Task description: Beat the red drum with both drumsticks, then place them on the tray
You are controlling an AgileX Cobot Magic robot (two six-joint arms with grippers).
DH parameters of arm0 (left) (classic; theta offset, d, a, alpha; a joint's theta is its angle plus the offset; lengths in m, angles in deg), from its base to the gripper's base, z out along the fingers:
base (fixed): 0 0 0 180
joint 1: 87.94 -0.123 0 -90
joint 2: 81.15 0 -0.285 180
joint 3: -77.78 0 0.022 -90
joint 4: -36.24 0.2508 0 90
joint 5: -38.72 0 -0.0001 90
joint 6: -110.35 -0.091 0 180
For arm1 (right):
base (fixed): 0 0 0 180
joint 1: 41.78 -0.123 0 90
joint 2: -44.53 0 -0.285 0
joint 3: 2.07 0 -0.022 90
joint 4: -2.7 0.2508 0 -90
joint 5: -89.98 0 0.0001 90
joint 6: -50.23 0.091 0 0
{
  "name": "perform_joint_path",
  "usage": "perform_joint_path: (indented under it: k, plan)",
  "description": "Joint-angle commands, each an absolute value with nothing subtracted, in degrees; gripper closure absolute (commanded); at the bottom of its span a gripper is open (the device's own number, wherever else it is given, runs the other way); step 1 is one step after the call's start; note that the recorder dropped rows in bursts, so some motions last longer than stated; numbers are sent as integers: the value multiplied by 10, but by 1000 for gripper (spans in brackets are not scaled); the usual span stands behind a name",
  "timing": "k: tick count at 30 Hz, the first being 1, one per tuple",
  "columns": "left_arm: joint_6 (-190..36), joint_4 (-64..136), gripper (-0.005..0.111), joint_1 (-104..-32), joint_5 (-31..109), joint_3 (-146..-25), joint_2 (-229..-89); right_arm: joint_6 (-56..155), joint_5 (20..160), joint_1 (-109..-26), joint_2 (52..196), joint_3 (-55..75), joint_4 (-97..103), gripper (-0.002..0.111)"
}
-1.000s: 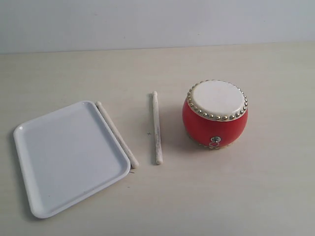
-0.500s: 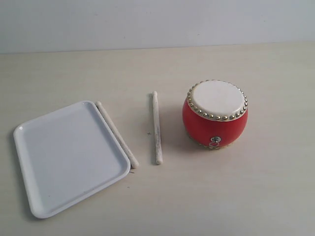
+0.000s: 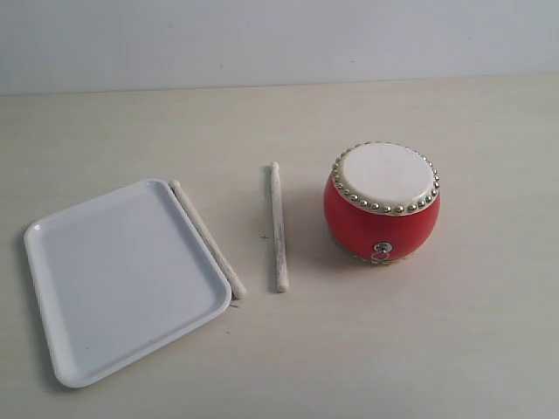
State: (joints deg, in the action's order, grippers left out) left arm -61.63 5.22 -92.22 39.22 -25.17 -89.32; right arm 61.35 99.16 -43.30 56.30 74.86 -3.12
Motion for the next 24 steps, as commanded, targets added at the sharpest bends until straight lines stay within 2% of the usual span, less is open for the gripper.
perform_joint_path:
  k: [1, 12, 16, 24]
  plan:
    - [-407, -16, 107, -920, 361, -250, -889, 609, 988, -431, 566, 752, -33, 108]
    - [-500, 164, 107, -920, 303, -250, -889, 609, 988, -431, 566, 752, -33, 108]
    - [-495, 167, 107, -920, 231, -250, -889, 609, 988, -431, 566, 752, -33, 108]
    - [-445, 179, 107, -920, 227, -250, -911, 609, 988, -431, 566, 752, -33, 108]
